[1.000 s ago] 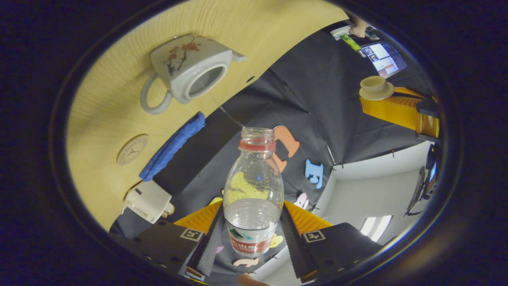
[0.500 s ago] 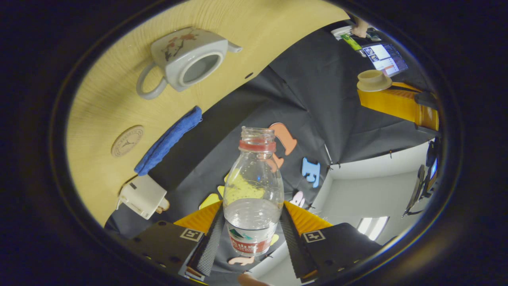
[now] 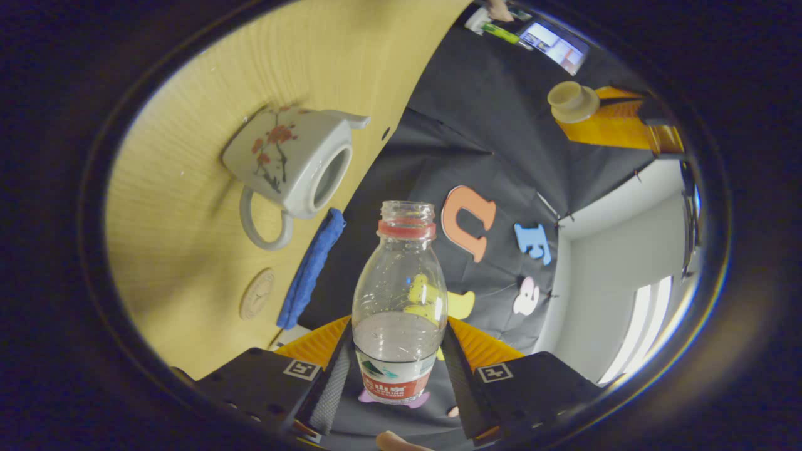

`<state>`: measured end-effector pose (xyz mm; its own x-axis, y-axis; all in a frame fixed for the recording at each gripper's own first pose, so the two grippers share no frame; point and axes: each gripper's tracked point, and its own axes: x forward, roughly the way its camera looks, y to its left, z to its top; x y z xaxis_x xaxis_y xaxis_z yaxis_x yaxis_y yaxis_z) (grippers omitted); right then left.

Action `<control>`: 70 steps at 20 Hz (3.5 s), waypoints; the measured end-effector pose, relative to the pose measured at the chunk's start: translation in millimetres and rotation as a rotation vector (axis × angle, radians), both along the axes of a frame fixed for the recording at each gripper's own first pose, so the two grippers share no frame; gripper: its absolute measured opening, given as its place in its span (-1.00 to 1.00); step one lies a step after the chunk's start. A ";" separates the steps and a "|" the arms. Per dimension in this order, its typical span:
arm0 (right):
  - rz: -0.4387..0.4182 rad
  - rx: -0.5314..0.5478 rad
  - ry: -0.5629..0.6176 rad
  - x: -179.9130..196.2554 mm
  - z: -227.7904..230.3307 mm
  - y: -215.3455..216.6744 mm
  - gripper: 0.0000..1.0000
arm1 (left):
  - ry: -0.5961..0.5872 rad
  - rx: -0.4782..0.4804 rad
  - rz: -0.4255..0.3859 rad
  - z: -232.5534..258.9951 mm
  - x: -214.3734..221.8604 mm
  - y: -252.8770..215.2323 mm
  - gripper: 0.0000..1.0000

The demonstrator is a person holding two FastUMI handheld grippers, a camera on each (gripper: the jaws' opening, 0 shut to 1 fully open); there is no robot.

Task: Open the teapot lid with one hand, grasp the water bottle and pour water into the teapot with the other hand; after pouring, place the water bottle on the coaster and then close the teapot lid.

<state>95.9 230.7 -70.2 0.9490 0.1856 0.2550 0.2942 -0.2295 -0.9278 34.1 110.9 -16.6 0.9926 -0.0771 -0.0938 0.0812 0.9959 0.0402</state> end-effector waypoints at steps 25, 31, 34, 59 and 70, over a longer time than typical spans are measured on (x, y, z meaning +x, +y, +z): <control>0.081 1.408 0.343 74.5 14.2 -81.1 0.51 | -0.010 -0.008 -0.043 -3.0 5.1 -22.8 -0.94; 0.080 1.698 0.376 114.8 5.3 -90.1 0.51 | 0.003 0.030 -0.042 -8.7 5.8 -28.2 -0.94; 0.069 1.752 0.443 126.6 -9.1 -79.1 0.55 | 0.003 0.043 -0.045 -9.2 5.9 -30.3 -0.94; 0.099 1.780 0.500 121.5 -7.0 -70.5 0.90 | 0.016 0.043 -0.042 -14.0 9.3 -33.9 -0.94; 0.121 1.717 0.440 55.0 20.5 -121.4 0.89 | -0.009 0.005 -0.137 -9.3 5.2 -80.0 -0.92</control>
